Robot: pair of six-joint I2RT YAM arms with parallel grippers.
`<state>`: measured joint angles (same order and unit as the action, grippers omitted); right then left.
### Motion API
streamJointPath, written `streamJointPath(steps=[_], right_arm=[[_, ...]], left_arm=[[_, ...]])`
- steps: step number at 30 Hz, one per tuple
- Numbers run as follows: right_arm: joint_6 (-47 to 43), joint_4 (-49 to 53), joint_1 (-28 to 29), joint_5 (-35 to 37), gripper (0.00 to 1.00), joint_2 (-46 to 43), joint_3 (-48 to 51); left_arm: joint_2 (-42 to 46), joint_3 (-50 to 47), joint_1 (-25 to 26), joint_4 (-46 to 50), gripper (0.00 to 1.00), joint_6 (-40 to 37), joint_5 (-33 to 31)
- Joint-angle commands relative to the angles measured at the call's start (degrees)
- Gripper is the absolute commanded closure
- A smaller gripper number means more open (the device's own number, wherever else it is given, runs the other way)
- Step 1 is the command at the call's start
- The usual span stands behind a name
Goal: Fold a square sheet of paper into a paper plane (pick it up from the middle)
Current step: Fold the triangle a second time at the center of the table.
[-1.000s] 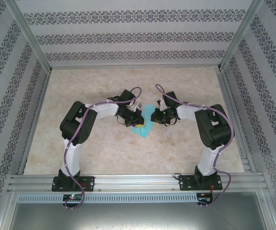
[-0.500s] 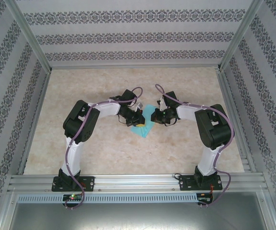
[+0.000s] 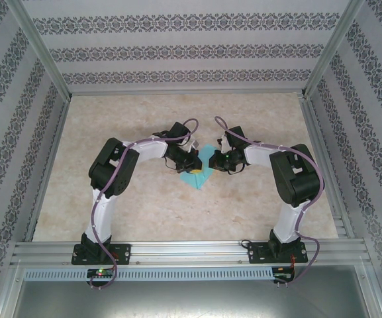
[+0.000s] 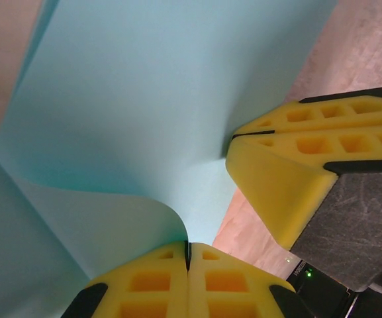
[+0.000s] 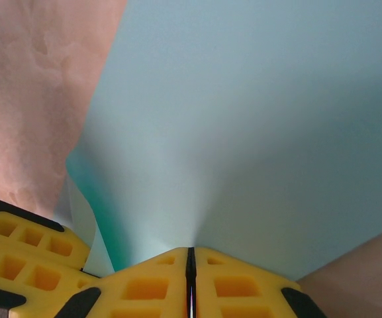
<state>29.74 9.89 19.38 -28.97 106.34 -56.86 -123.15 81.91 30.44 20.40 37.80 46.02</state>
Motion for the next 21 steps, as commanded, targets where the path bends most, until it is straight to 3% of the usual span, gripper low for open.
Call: streamJointPath(steps=[1,21], right_arm=[[-1.0,0.99,0.75,-0.36,0.89,0.88,-0.8],[-0.91,0.64,0.75,-0.51,0.9,1.22,-0.51]], left_arm=[[-1.34,1.5,1.1,0.78,0.96,0.36,0.52],[-2.8,2.45,1.21,-0.18,0.96,1.43,0.06]])
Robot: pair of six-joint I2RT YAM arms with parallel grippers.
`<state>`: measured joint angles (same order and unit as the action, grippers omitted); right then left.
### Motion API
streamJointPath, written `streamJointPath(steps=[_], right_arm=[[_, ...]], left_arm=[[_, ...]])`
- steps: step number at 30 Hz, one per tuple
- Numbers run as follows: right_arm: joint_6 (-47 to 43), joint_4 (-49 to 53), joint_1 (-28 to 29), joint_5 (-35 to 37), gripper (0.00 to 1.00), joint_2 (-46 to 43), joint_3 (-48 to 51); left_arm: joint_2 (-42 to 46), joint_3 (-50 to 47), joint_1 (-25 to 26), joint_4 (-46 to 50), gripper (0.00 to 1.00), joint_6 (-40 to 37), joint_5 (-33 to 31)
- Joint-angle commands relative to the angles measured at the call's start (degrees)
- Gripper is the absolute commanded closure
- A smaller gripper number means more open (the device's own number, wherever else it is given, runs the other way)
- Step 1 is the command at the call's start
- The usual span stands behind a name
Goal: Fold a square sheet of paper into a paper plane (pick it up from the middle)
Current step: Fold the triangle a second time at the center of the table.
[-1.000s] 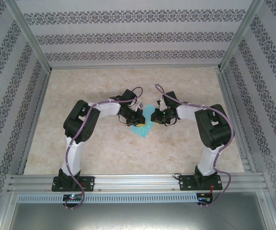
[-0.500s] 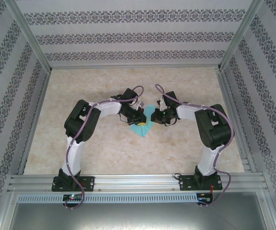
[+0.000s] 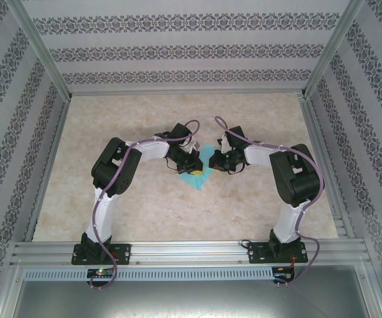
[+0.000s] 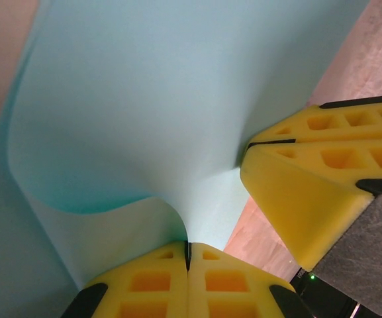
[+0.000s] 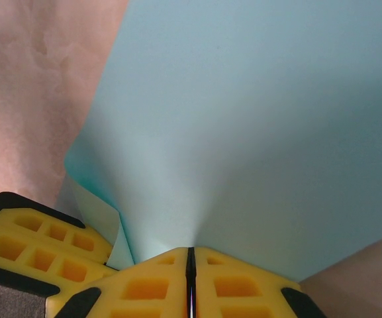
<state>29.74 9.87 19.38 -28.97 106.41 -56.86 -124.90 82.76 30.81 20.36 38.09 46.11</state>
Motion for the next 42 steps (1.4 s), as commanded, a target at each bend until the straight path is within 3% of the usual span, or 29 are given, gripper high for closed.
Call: streamJointPath(steps=[1,42], right_arm=[[-0.9,0.61,0.75,-0.56,0.9,1.12,-0.51],[-2.8,3.78,0.49,2.31,0.9,0.82,-1.04]], left_arm=[[-0.94,1.61,0.85,-0.34,0.96,1.33,-0.04],[1.09,1.6,1.56,-0.57,0.96,0.95,1.22]])
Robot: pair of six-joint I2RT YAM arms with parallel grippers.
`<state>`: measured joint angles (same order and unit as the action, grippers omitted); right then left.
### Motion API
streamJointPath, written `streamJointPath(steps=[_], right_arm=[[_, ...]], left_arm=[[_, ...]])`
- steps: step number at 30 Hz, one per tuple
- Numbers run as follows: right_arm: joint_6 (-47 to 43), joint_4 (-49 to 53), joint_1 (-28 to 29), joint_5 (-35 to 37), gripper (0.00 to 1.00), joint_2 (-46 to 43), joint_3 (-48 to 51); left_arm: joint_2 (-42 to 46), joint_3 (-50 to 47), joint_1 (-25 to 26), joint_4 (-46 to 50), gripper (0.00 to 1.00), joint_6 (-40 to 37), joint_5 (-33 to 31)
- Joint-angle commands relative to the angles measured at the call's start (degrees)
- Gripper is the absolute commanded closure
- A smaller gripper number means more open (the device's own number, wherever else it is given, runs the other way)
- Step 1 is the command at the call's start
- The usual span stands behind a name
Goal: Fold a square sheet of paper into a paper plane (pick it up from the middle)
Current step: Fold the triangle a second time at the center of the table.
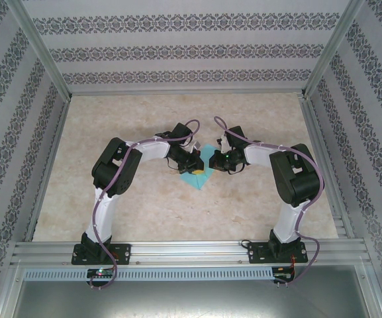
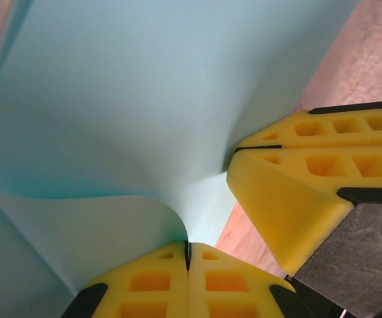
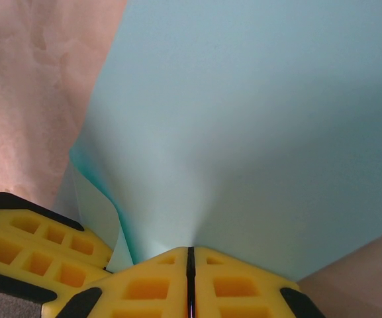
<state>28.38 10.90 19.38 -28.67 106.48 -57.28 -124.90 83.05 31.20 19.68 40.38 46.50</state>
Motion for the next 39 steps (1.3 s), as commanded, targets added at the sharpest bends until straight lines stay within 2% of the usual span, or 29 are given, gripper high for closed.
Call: streamJointPath(steps=[1,27,32,36,39], right_arm=[[-1.5,2.86,0.4,2.18,0.9,0.68,-0.56],[-1.48,2.83,0.7,2.06,0.9,-0.34,-0.12],[-1.56,3.08,0.7,2.23,0.9,-0.96,-0.05],[-1.48,3.0,0.79,2.04,0.9,-1.27,0.06],[-1.23,2.99,0.75,1.99,0.9,-1.91,0.23]], left_arm=[[1.2,1.26,1.19,0.4,0.96,-1.5,0.68],[-2.93,2.22,1.18,1.21,0.95,-2.59,-2.9],[-3.03,1.69,1.14,1.85,0.87,-3.38,-3.45],[-3.06,1.05,1.17,1.5,0.74,-3.57,-3.61],[-2.99,0.82,1.15,1.07,0.7,-3.47,-3.72]])
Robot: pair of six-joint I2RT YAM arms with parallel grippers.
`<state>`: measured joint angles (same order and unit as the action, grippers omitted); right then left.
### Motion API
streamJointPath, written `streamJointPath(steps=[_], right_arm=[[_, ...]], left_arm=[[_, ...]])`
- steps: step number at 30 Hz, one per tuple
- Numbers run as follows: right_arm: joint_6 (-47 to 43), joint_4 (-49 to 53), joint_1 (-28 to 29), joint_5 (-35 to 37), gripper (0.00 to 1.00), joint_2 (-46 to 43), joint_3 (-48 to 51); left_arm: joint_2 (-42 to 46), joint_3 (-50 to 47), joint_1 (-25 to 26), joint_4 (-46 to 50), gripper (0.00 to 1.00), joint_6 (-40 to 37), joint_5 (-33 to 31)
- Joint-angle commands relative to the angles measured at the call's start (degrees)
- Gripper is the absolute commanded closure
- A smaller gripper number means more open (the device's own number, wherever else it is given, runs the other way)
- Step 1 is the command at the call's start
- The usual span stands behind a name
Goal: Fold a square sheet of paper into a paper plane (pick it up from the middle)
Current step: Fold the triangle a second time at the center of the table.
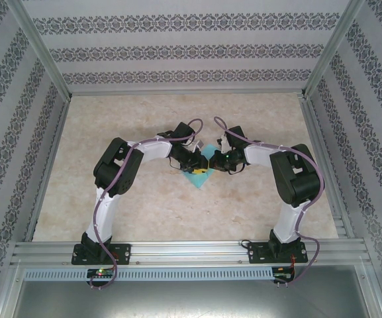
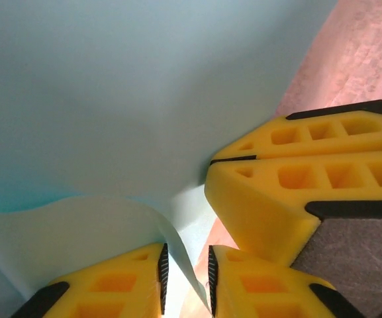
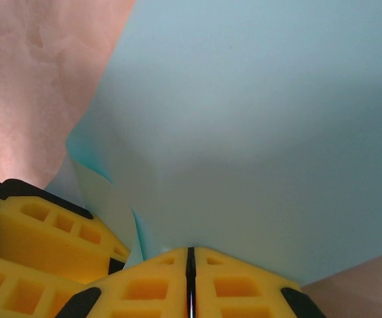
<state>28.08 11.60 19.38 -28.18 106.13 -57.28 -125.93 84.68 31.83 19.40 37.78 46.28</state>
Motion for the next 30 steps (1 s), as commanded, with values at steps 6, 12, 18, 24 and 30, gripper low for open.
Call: streamJointPath(steps=[6,12,18,24,30], right_arm=[[-0.2,1.68,0.02,1.32,0.89,-4.61,1.32],[0.55,0.5,-2.87,-0.77,0.89,-9.05,4.55],[4.94,-5.45,-4.51,-7.57,0.91,-12.73,9.8],[10.31,-11.65,-4.01,-12.29,0.94,-14.76,13.98],[12.76,-14.73,-2.01,-12.3,0.95,-13.0,14.65]], left_arm=[[-1.65,-1.53,0.55,0.06,0.57,-0.79,-3.28],[-1.09,-2.55,0.52,-1.24,0.54,-0.43,-3.08],[0.01,-3.12,0.53,-1.56,0.61,-0.43,-3.38],[1.14,-3.67,0.55,-1.49,0.76,-0.73,-3.67],[1.48,-4.03,0.51,-1.34,0.8,-1.13,-3.69]])
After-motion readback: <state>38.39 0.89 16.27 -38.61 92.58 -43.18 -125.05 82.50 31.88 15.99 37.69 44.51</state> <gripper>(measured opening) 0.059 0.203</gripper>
